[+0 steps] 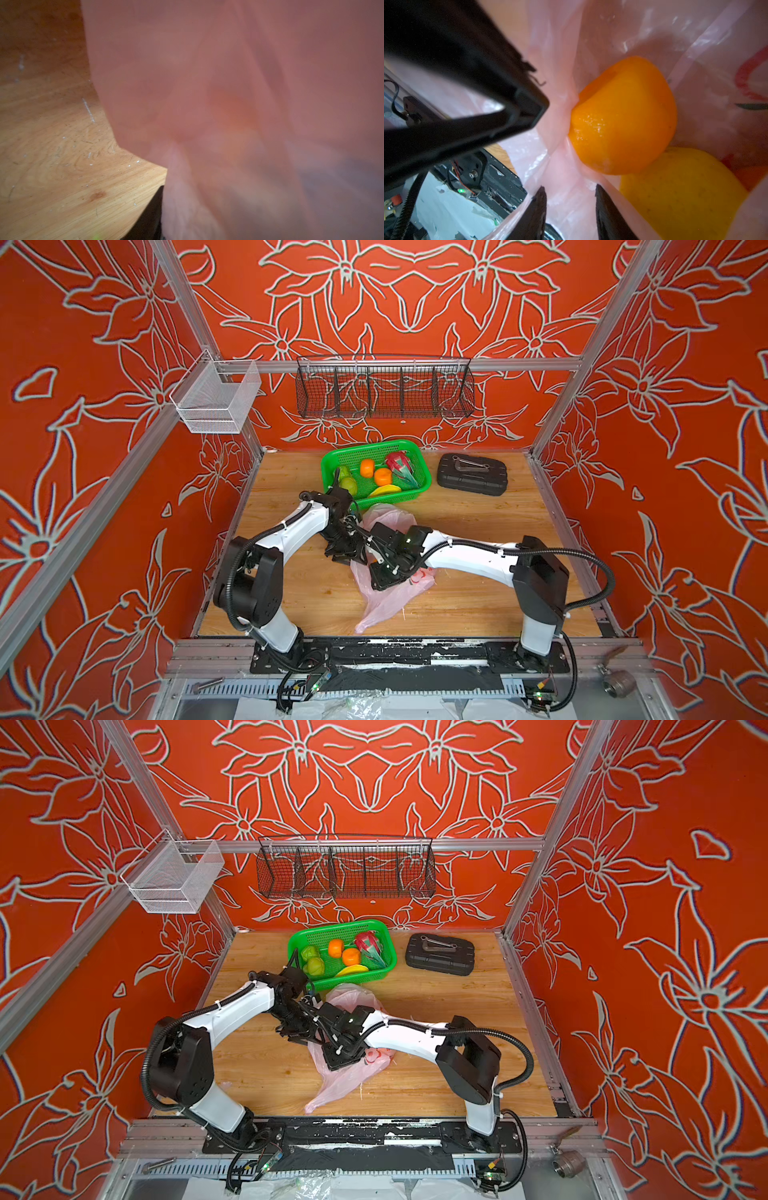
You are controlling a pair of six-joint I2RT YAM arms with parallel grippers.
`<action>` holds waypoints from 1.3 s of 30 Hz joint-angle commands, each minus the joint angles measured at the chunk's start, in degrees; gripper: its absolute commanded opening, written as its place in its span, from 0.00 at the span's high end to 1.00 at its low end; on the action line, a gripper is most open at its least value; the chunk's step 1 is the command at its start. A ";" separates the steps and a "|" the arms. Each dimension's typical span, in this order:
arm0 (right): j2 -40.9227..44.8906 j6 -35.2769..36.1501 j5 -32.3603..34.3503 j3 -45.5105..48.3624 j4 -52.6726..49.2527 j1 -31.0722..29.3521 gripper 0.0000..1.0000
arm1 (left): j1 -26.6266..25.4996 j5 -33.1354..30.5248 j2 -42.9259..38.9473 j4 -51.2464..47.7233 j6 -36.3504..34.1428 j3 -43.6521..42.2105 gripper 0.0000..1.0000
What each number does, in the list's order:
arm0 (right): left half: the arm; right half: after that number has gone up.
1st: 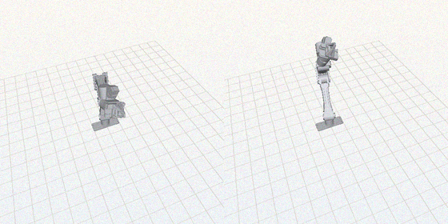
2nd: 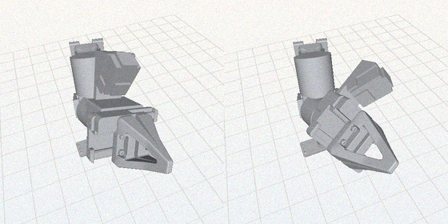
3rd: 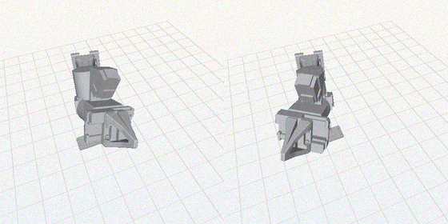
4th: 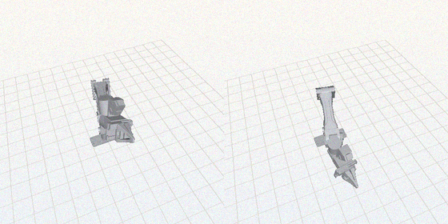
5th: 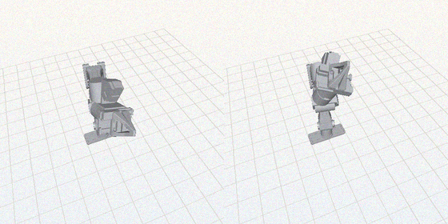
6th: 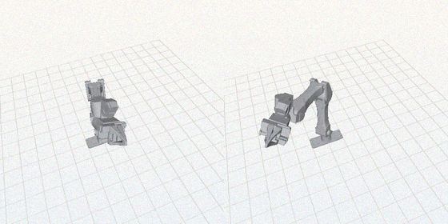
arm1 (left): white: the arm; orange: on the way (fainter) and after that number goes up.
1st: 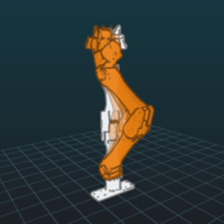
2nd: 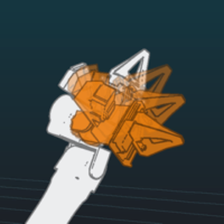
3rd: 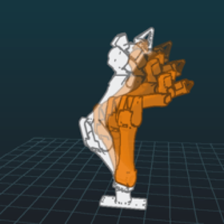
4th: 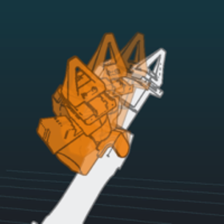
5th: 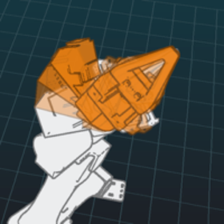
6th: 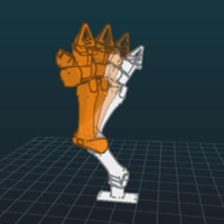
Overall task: Untie the knot of the plastic bag and take out the fruit
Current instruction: 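Move the right gripper into the bag opening while the left returns to the bag, then close the right gripper on an orange inside the pink bag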
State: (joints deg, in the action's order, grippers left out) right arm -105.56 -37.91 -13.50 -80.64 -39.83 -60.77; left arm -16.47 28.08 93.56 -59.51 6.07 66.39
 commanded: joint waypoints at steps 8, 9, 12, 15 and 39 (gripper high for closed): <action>1.72 -5.84 11.45 -4.21 -1.20 2.23 0.52 | 1.32 0.21 -0.29 0.08 -0.79 -0.92 0.68; 1.27 -6.44 11.21 -4.32 -1.42 2.79 0.49 | 1.47 0.38 -0.03 0.09 -0.79 -0.91 0.69; -0.45 -8.13 10.84 -5.32 -3.15 4.16 0.36 | 2.01 0.57 0.64 0.30 -0.88 -0.92 0.69; -2.88 -8.86 8.97 -6.84 -4.60 5.25 0.31 | 2.38 1.23 1.48 0.53 -1.27 -1.02 0.69; -13.24 -8.47 -0.33 -12.25 -6.33 6.45 0.49 | 2.43 1.20 3.77 1.94 -1.94 -1.38 0.71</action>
State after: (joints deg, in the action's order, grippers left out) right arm -119.68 -45.63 -14.04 -93.73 -46.15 -54.59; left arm -14.22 29.63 97.78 -57.54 4.91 65.63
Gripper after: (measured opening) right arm 0.526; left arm 0.292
